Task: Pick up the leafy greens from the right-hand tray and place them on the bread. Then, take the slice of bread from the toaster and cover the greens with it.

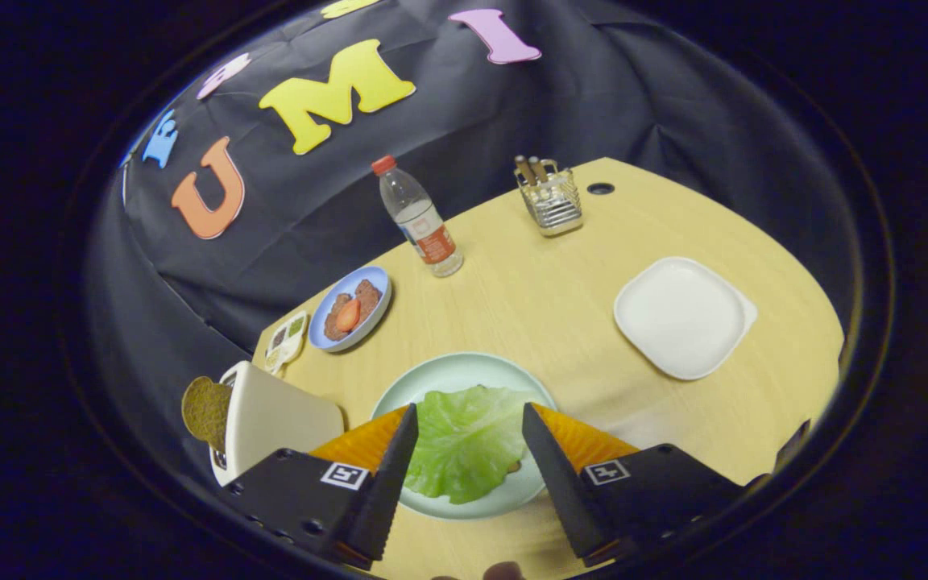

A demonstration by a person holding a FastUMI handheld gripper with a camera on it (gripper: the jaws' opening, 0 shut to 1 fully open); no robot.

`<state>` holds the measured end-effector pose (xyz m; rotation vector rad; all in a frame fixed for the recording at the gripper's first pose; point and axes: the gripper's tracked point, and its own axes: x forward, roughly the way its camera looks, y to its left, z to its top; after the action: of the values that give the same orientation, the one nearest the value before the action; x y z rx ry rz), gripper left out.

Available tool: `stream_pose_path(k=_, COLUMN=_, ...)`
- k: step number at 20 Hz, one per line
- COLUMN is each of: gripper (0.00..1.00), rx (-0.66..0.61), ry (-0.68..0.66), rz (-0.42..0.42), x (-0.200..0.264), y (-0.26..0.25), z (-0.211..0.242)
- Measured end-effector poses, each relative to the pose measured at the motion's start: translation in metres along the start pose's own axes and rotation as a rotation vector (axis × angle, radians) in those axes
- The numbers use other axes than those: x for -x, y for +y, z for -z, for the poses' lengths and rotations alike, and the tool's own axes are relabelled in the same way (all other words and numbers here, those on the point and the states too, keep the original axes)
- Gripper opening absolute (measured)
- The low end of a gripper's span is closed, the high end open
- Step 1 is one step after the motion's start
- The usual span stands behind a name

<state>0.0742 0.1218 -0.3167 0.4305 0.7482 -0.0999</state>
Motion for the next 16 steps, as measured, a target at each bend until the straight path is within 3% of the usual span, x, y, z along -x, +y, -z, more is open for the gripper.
stream_pose_path(k=2, gripper=0.83, rx=0.072, ry=-0.054, rz=0.011, x=0.025, y=0.006, z=-0.015)
stream_pose_path(k=4, gripper=0.95, rx=0.158, ry=-0.128, rz=0.016, x=0.057, y=0.022, z=-0.031)
stream_pose_path(k=9, gripper=0.96, rx=0.314, ry=-0.291, rz=-0.059, x=0.125, y=0.110, z=-0.050)
stream_pose_path(k=12, gripper=0.96, rx=0.331, ry=-0.309, rz=-0.115, x=0.139, y=0.164, z=-0.035)
stream_pose_path(k=16, gripper=0.96, rx=0.374, ry=-0.256, rz=-0.162, x=0.120, y=0.226, z=0.003)
